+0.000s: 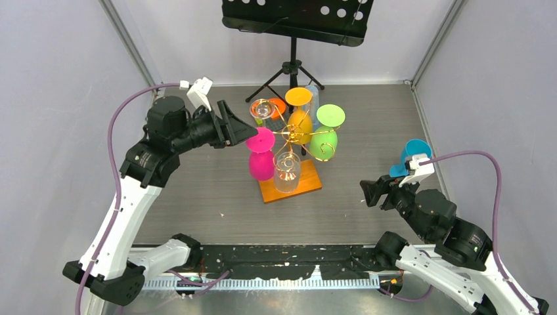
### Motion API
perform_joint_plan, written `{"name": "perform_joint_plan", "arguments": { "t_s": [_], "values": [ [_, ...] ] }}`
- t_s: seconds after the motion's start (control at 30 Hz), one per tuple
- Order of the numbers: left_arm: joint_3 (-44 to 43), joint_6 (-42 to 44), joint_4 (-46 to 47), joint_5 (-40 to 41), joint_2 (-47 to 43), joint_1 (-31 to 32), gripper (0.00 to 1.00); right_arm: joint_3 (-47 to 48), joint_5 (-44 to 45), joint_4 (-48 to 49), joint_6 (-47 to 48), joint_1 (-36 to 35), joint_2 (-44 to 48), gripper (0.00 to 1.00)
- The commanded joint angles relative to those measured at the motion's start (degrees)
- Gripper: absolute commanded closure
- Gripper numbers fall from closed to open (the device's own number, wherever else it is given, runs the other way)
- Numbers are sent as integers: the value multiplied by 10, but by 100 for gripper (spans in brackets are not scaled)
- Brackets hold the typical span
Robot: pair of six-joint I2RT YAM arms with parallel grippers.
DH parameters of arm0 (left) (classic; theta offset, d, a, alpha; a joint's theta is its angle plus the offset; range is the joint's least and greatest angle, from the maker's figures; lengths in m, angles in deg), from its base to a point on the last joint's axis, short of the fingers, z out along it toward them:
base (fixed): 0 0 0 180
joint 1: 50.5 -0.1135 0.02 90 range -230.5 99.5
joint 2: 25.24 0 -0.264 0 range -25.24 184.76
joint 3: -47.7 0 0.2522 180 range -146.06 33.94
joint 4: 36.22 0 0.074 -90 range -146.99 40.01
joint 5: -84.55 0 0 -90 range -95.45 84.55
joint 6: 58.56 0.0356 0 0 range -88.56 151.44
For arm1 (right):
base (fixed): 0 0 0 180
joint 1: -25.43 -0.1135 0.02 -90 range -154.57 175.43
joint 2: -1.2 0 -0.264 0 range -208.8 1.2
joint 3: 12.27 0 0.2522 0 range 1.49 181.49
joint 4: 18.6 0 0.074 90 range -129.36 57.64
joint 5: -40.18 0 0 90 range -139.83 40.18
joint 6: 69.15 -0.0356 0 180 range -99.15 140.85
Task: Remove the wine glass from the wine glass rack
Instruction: Pick up the wine glass from the wine rack.
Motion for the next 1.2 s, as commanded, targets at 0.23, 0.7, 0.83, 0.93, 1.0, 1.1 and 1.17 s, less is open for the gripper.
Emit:
{"name": "perform_joint_plan", "arguments": {
  "t_s": [0.23, 0.7, 0.83, 0.93, 1.0, 1.1, 1.17],
  "values": [
    [13, 2, 25, -27, -1, -3, 44, 12, 2, 4, -11, 0, 3, 28],
    [28, -26, 60, -86, -1, -3, 45, 8, 0, 7, -12, 0, 4, 27],
    [30, -32, 63, -93, -1, -3, 45, 6, -1, 6, -13, 0, 5, 28],
    [31, -33, 59, -92, -1, -3, 45, 5, -2, 7, -13, 0, 5, 28],
    [29, -28, 51, -87, -1, -3, 45, 6, -2, 7, -12, 0, 5, 28],
    [19, -19, 34, -78, 1, -3, 45, 6, -2, 9, -11, 0, 5, 28],
    [17, -16, 29, -75, 4, -3, 45, 6, -3, 10, -11, 0, 4, 28]
  ]
}}
